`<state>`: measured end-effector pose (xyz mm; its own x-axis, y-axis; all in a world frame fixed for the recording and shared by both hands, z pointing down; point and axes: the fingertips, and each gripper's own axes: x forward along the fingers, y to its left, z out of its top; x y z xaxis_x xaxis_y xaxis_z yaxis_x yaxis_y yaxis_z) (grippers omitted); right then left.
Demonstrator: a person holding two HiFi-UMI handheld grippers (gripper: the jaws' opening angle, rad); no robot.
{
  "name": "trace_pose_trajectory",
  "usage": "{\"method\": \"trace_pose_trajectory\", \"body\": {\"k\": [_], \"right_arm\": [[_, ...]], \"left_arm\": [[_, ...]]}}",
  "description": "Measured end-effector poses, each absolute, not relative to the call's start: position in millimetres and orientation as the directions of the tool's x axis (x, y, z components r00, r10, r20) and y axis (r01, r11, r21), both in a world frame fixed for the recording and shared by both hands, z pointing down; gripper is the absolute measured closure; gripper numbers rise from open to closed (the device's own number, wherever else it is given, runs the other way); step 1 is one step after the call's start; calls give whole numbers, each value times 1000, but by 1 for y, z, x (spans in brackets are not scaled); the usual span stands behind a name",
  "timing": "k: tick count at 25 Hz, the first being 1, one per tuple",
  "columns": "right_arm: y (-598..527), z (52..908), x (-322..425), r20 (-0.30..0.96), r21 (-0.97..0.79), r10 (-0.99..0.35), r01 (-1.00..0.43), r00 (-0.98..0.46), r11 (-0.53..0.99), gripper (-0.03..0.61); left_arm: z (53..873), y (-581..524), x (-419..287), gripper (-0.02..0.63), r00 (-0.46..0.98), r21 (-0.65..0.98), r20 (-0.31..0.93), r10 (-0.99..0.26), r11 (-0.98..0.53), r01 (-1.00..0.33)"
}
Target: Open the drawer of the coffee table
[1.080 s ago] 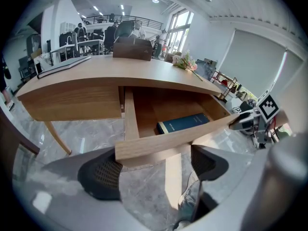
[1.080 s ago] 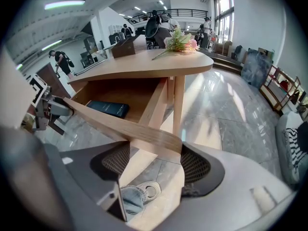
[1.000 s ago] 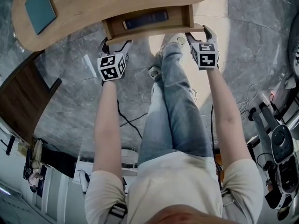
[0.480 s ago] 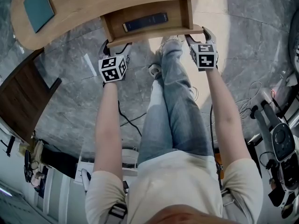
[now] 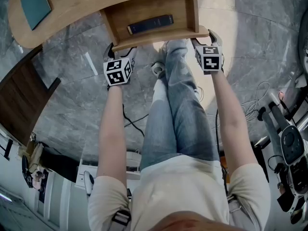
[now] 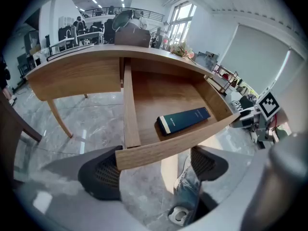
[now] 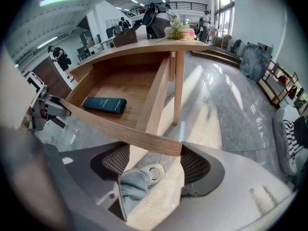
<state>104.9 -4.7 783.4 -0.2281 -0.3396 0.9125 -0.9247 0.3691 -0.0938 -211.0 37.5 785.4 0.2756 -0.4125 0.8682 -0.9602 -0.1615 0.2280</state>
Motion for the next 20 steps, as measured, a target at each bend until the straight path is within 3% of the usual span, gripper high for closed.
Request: {"method": "trace_pose_trajectory", "body": {"k": [20], "right_arm": [[12,804,106,911,-80,-353,-932,-211,353,249]], "left_arm": [[805,54,-212,169,271,222,883,-383,-169,-960]]}}
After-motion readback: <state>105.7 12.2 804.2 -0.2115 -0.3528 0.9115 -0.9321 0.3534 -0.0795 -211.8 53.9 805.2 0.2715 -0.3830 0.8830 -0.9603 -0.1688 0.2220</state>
